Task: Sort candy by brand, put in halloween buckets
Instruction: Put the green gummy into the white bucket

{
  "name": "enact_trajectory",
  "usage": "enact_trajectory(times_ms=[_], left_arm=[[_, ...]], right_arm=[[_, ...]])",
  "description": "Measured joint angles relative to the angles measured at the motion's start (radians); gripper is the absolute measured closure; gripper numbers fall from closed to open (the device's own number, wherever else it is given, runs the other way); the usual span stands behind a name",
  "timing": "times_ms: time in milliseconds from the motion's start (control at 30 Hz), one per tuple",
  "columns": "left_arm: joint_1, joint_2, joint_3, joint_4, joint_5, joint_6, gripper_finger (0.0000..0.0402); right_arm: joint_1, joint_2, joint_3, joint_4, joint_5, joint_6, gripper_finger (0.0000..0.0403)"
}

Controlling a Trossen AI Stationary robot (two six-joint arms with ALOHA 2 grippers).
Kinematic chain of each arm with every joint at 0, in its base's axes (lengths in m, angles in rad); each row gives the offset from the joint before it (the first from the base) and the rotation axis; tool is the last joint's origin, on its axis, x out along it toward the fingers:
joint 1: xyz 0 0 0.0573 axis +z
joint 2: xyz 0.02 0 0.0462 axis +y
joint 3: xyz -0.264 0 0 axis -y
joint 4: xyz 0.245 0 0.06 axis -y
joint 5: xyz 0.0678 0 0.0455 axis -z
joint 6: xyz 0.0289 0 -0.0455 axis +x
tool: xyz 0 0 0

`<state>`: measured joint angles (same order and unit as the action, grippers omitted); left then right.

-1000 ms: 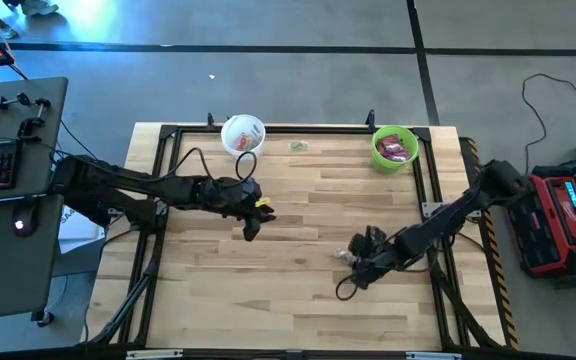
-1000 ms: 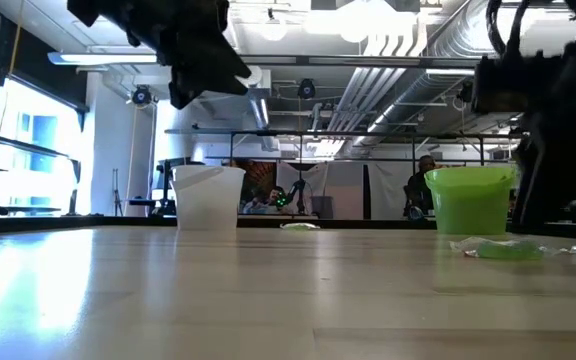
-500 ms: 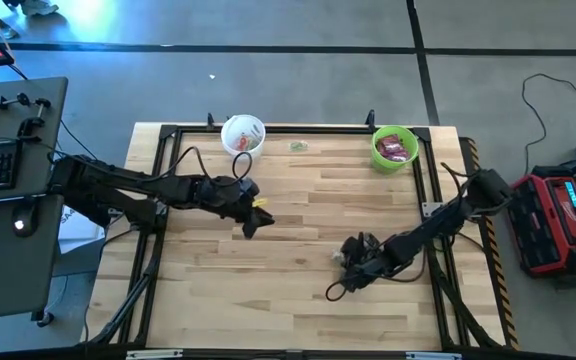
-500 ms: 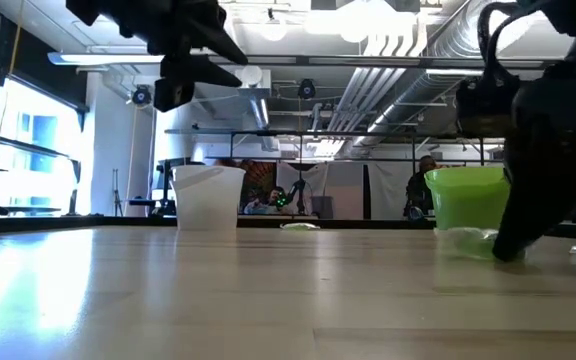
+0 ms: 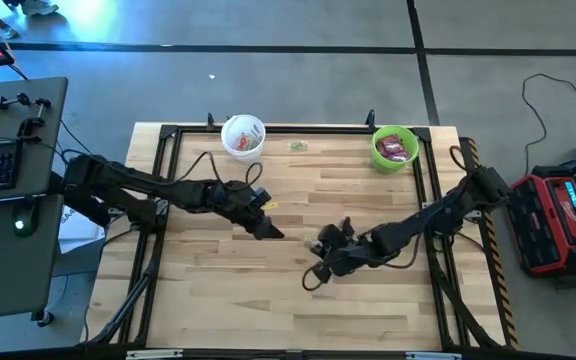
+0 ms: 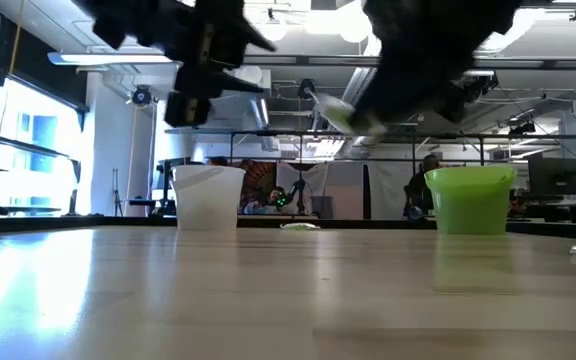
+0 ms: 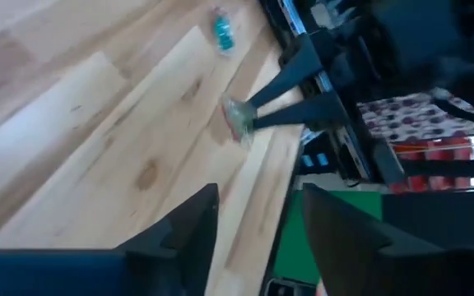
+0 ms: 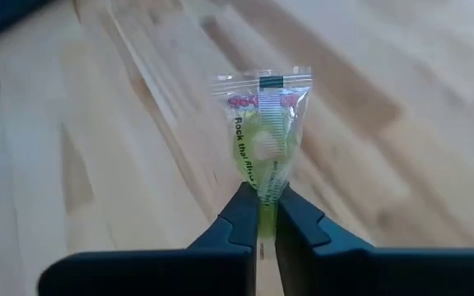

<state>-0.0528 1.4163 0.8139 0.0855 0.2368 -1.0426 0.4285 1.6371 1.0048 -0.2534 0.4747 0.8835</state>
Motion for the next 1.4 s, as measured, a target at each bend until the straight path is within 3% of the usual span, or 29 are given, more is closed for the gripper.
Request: enact_trajectory(times_ms=[233,767,1067,1400], left_arm=[[0.000,0.086,0.001,0.133,0.021,-0.067,0.0193],[0.031,0.112,0.001,0.204,-0.024,-0.085,0.0196],[0.045,0.112,0.001,0.198,0.090,-0.082,0.0245],[0.030,0.111,0.001,0.205,0.095,-0.010,0.0289]], right_arm=[[-0.041,0.004,0.068,0.011,0.029,-0.098,0.0398],[-0.048,0.005,0.078,0.038,0.001,-0.190,0.0400],[-0.049,0.005,0.078,0.083,0.005,-0.196,0.0400],[-0.049,0.005,0.077,0.109,0.027,-0.169,0.0400]])
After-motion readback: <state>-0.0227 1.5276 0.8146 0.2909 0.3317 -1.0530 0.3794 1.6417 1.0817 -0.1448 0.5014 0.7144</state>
